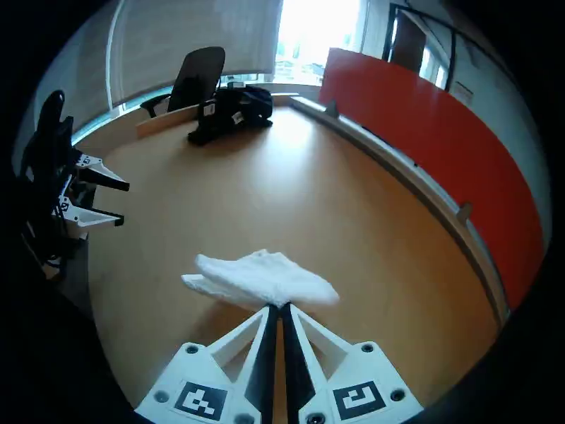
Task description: Fold towel
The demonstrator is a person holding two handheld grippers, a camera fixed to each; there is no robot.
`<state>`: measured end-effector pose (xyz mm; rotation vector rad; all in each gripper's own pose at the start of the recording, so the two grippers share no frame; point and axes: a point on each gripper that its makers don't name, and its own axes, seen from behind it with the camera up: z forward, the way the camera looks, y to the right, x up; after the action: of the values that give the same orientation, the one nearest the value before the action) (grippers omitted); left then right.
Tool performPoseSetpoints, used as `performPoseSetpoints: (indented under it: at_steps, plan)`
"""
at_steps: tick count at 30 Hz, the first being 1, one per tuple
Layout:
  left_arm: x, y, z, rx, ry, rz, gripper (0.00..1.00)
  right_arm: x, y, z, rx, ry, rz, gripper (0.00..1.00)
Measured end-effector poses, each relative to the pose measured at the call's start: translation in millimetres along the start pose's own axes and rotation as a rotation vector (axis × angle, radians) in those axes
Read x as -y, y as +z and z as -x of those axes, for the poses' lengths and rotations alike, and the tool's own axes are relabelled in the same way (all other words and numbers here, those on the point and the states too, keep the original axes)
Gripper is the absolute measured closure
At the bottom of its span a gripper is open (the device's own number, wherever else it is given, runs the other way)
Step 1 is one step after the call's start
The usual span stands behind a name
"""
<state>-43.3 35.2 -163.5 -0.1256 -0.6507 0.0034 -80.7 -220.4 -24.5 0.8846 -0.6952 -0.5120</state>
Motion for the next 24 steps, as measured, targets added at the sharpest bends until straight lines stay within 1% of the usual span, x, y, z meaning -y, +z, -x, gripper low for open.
performPoseSetpoints:
  at_steps: [6, 11, 17, 24]
  plan:
    - [-1.5, -1.4, -3.6, -0.007, 0.005, 0.007, 0.02, -18.2, -15.8, -27.9, -0.032, -0.024, 0.03, 0.95]
    - [-1.9, -2.7, -7.4, -0.017, 0.007, 0.009, 0.02, -33.4, -30.4, -42.2, -0.046, -0.036, 0.055, 0.95]
    - [-1.1, -3.1, -11.1, -0.025, 0.003, 0.011, 0.02, -49.4, -45.9, -44.9, -0.039, -0.052, 0.079, 0.95]
    - [-2.0, -3.1, -11.7, -0.025, 0.003, 0.014, 0.02, -67.4, -61.2, -45.2, -0.042, -0.041, 0.097, 0.95]
